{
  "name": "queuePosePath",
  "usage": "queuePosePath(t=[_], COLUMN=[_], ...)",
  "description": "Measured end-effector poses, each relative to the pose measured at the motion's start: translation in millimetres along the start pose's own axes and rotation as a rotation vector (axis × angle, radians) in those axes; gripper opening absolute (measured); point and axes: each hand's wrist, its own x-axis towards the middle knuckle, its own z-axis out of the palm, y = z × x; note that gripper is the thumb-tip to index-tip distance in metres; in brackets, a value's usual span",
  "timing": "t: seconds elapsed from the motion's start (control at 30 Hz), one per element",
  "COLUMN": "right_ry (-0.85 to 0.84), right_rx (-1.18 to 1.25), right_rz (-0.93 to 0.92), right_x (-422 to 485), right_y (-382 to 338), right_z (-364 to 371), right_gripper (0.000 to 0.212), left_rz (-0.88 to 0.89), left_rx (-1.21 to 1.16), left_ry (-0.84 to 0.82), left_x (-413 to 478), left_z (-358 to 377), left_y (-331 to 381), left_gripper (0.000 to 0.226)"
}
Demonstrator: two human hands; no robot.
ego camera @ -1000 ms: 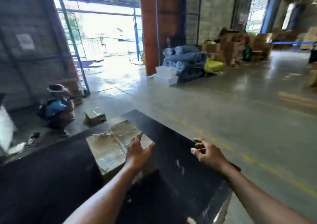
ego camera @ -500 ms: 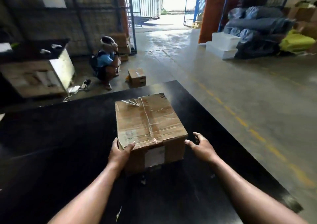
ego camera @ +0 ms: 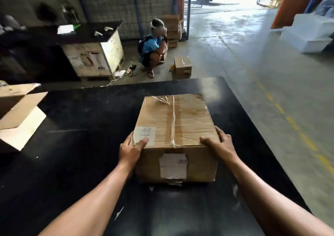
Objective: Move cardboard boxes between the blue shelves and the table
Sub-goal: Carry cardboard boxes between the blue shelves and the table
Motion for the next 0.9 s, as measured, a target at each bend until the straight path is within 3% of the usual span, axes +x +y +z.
queuePosePath(t=[0.07,0.17,0.3,0.4,0.47,0.57,0.9], right_ry=[0.010,0.050,0.206,0.393,0.517,0.749,1.551], right_rx=[0.034,0.059,0.061,0.081,0.067,0.142,0.100], right_rz=[-0.009,-0.038,-0.061,-0.109,-0.137,-0.095,0.022], right_x=[0,-20,-78,-133,-180,-263,-603], right_y=[-15,-36,-53,-56,-55,-46,-15], right_z=[-11,-28,-51,-71,-83,-100,-112], right_gripper=[0.078,0.079,0.081,0.046,0.055,0.089,0.068], left_rz=[0.018,0.064,0.159,0.238,0.244,0.269,0.303], left_rx=[-0.043,-0.058,-0.074,-0.063,-0.060,-0.015,-0.074], left_ry=[-0.060,-0.163,-0.355,-0.528,-0.644,-0.800,-1.551], left_x=[-1,-7,-18,-31,-46,-87,-365], left_z=[4,10,20,35,49,77,140], left_y=[21,43,63,79,86,93,96], left_gripper=[0.028,0.038,0.039,0.057,0.068,0.077,0.096])
